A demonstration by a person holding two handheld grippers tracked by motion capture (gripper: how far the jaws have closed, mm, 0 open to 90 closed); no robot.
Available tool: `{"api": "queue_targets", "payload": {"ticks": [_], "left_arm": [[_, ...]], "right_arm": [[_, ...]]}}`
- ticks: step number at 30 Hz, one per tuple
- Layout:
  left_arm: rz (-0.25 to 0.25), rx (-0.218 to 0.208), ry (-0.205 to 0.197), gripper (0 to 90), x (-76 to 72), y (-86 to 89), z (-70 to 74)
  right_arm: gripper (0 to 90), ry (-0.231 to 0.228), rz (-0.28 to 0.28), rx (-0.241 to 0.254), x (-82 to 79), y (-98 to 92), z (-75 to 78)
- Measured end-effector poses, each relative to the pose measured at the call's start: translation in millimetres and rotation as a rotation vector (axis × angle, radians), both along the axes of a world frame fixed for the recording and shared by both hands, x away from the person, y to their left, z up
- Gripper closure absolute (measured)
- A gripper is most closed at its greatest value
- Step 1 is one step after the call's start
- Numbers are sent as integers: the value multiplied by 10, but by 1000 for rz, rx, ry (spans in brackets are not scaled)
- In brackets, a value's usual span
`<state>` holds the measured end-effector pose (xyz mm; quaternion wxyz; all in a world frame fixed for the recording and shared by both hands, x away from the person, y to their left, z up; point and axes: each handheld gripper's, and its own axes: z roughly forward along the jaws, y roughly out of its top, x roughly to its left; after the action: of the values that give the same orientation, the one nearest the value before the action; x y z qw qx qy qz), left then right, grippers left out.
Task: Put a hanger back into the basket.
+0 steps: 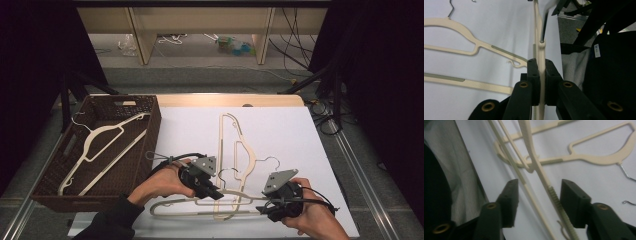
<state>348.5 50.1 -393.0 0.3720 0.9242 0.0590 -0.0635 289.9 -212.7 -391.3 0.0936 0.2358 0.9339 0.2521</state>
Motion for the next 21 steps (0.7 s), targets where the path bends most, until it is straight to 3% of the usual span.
{"api": "queue_targets", "payload": {"ticks": [3, 10, 14, 18, 21], "left_arm": [[47, -9, 13, 854, -6, -5, 42], [144, -6, -14, 855, 128, 125, 168], [217, -2, -41, 855, 220, 259, 311], [284, -38, -46, 854, 288, 409, 490], [335, -94, -51, 854, 322, 518, 642]], "right_arm": [[438, -22, -49, 48, 25, -22, 29], [385, -126, -135, 143, 31, -144, 145], [382, -112, -162, 173, -5, -200, 99], [379, -110, -160, 184, -58, -219, 50], [376, -118, -157, 200, -78, -214, 11]]}}
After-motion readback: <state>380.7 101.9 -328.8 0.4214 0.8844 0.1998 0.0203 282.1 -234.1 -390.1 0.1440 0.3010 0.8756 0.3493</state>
